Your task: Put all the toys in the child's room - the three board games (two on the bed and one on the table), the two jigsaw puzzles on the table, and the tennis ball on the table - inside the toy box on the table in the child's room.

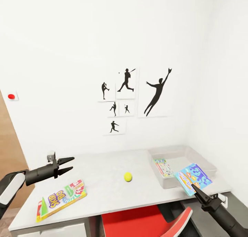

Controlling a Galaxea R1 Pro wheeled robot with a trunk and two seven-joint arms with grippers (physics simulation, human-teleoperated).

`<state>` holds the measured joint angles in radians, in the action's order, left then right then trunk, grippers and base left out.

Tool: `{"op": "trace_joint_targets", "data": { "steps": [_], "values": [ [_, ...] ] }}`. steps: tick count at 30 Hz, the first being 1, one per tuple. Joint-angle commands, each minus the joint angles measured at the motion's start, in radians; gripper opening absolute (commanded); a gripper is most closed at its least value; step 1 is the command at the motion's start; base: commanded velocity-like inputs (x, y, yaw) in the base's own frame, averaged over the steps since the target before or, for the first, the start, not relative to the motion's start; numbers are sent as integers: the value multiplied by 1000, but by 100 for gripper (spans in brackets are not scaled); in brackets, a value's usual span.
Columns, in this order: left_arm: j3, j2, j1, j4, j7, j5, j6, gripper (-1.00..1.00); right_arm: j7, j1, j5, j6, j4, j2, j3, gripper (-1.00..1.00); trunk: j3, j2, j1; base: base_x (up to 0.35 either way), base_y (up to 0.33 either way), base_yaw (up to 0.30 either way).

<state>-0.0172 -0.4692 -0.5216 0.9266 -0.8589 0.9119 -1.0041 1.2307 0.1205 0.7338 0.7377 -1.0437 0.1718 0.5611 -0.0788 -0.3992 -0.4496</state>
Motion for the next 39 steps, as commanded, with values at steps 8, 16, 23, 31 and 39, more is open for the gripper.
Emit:
{"op": "trace_joint_targets", "data": {
  "steps": [8, 16, 23, 31, 39],
  "values": [
    [-1, 0, 0, 0, -4, -2, -3, 100, 1, 1, 6, 8, 1, 0, 0, -100, 0, -1, 0, 134, 0, -277],
    [-1, 0, 0, 0, -4, -2, -3, 100, 1, 1, 6, 8, 1, 0, 0, -100, 1, -1, 0, 273, 0, -106],
    [0, 0, 0, 0, -4, -2, -2, 100, 0, 1, 4, 9, 1, 0, 1, -100, 8, -1, 0, 56, 0, 128],
    [0, 0, 0, 0, -4, -2, -2, 100, 1, 1, 4, 8, 1, -1, 9, -100, 14, -1, 0, 103, -4, 76],
    [0, 0, 2, 0, -4, -2, -2, 100, 2, 1, 4, -1, 20, -2, 28, -100, 14, -1, 0, 34, -2, 3]
  ]
}}
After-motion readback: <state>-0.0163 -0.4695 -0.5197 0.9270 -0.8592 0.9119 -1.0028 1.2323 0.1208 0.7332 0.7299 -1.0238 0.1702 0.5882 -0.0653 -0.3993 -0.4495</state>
